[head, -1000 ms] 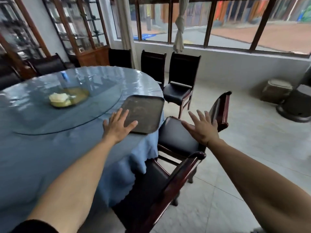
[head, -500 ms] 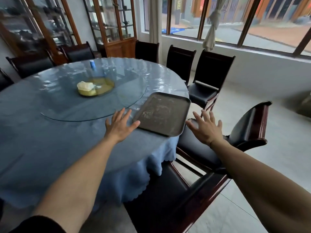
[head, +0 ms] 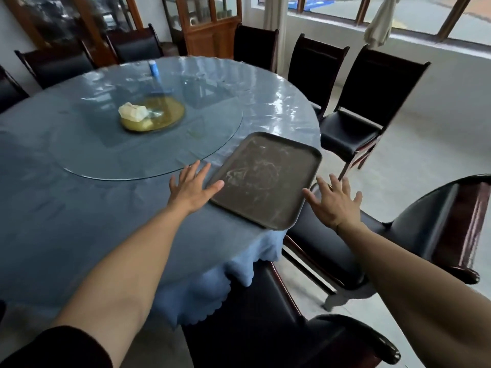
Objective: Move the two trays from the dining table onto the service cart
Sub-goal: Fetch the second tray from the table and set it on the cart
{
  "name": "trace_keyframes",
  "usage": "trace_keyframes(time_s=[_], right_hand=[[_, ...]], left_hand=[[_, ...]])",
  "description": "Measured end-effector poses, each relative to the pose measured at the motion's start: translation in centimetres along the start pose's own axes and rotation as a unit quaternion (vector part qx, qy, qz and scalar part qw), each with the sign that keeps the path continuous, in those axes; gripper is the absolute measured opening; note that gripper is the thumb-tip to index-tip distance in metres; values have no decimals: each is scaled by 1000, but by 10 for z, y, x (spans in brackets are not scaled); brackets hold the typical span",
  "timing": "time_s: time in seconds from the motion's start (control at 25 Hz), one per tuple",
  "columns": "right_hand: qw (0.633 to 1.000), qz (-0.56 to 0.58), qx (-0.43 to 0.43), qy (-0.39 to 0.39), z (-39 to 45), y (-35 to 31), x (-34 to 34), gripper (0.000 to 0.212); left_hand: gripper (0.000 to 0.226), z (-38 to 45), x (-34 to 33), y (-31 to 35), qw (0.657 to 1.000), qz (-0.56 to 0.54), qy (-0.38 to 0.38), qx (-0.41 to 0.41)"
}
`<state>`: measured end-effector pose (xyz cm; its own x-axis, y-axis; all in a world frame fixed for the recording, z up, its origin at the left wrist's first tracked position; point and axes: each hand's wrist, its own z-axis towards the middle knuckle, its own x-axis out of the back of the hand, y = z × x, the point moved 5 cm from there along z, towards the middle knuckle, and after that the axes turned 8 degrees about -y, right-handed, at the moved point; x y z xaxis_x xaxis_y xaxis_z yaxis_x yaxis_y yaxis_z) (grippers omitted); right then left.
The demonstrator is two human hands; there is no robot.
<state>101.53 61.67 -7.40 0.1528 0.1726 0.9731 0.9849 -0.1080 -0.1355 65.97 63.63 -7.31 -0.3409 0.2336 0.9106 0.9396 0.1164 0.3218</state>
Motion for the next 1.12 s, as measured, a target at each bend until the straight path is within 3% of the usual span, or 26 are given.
trace_keyframes(time_s=[0.52,0.68,0.88,1.12], right_hand=[[999,15,-7,-50,172,22,-88,75],[994,79,-48,-64,205,23,-110,72],[950,260,-162,-57,245,23,-127,71],[894,358,-257,-81,266,33,-134,78]], left_hand=[[81,183,-73,0,996,39,-67,50],[85,233,-90,-10,990,-17,-110,86],[92,283,-105,-18,981,-48,-136,133],[95,309,-106,-1,972,-115,-144,145]])
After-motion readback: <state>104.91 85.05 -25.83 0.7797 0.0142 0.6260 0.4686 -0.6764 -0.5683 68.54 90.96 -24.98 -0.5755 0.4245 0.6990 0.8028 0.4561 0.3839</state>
